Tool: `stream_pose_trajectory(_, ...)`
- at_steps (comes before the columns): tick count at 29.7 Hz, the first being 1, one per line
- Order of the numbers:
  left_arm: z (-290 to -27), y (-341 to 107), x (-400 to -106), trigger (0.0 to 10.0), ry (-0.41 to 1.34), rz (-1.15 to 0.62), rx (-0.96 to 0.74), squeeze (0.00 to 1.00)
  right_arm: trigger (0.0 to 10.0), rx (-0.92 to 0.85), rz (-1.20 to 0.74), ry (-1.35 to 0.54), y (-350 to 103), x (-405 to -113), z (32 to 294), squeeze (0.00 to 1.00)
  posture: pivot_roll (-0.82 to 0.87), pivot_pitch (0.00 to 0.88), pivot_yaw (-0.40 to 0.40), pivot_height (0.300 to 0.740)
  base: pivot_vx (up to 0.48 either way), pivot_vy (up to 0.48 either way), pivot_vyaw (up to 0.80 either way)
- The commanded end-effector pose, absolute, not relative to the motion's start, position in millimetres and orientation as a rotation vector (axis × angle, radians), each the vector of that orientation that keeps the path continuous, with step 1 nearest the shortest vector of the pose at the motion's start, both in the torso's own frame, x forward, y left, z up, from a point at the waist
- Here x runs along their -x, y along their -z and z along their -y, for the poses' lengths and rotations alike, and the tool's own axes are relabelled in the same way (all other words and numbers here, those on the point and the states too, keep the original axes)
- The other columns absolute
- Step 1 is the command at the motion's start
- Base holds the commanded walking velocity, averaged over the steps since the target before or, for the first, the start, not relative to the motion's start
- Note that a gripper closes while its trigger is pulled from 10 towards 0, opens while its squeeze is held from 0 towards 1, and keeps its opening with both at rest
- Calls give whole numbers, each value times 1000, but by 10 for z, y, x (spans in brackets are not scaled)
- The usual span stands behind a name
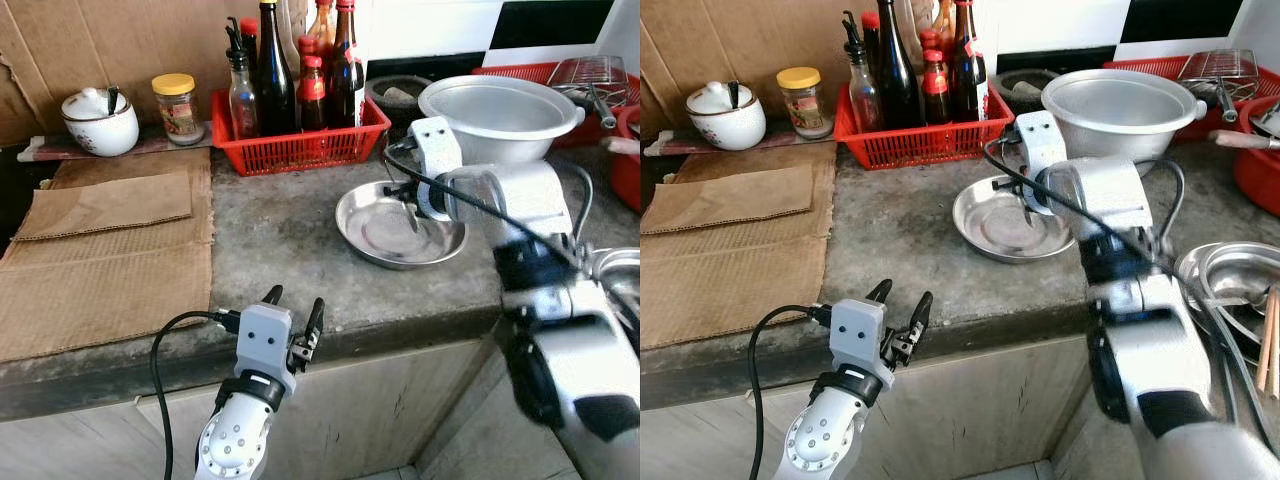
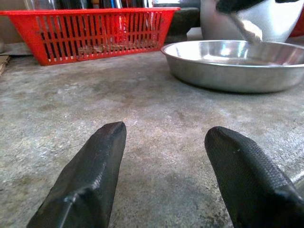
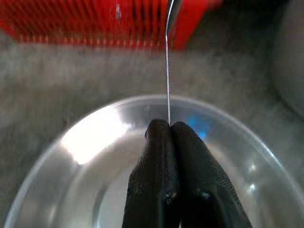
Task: Kitchen organization
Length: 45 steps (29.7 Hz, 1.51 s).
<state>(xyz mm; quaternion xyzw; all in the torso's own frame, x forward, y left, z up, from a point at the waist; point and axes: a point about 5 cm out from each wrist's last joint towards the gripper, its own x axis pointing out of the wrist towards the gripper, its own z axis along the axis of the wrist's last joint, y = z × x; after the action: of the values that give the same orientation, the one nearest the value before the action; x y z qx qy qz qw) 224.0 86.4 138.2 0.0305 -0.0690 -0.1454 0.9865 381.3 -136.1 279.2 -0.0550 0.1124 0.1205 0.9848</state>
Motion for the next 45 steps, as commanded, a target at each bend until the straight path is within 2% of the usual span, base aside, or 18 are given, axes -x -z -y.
stream_pose_trajectory(1, -861, -1359, -2235, 10000, 293, 130, -66, 0, 0, 78, -25, -249, -2941, -3692, 1331, 0, 37, 57, -47, 740, 0, 0, 0)
stream_pose_trajectory(5, -872, -1356, -2236, 10000, 293, 130, -65, 0, 0, -72, 115, -301, -2943, -3491, 1306, 0, 34, 53, -42, 740, 0, 0, 0)
stream_pose_trajectory(9, -875, -1358, -2236, 10000, 297, 134, -73, 0, 0, -48, 255, -256, -2910, -3299, 1339, 0, 33, 49, -37, 740, 0, 0, 0)
stream_pose_trajectory(13, -884, -1362, -2233, 10000, 294, 141, -77, 0, 0, 35, 383, -161, -2680, -2999, 1367, 0, 30, 46, -31, 740, 0, 0, 0)
stream_pose_trajectory(21, -896, -1401, -2211, 10000, 284, 163, -76, 0, 0, 97, 417, -139, -2359, -2656, 1263, 0, 26, 51, -28, 740, 0, 0, 0)
stream_pose_trajectory(32, -875, -1546, -2205, 10000, 281, 234, -64, 0, 0, 91, 449, -116, -2275, -2561, 1223, 0, 25, 61, -20, 740, 0, 0, 0)
stream_pose_trajectory(45, -874, -1569, -2207, 10000, 282, 238, -69, 0, 0, 91, 452, -151, -2237, -2560, 1207, 0, 26, 61, -17, 740, -56, 0, 0)
